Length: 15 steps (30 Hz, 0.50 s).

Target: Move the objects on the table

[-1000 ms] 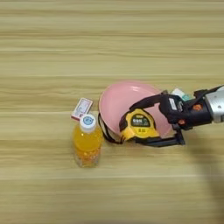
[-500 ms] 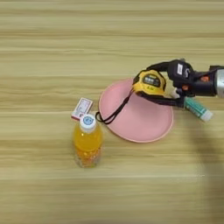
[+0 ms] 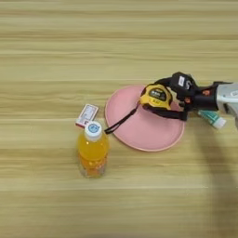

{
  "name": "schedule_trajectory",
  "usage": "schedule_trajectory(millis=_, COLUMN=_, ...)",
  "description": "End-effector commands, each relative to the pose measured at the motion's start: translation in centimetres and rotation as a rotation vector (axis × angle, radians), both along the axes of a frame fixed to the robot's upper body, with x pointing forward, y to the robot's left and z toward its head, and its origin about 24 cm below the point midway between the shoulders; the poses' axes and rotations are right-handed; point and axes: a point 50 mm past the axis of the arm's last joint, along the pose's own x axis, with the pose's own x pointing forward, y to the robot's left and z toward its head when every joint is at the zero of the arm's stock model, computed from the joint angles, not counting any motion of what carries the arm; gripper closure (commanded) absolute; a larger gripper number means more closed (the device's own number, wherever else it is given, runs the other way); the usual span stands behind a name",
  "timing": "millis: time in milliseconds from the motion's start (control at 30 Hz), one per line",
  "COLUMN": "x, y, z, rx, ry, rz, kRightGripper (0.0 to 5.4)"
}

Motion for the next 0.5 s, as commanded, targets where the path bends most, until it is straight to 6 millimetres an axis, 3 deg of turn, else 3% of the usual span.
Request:
schedule_trajectory(millis=33, x=1.8, y=0.6, z=3.5, rx=0.02, ry=-0.169, rz=-0.023, kRightGripper=1.34)
schedule_trajectory(millis=500, x=3.3, y=0.9, z=2.6, rx=0.115, ry=-0.122, rz=-0.147, kRightGripper=1.34)
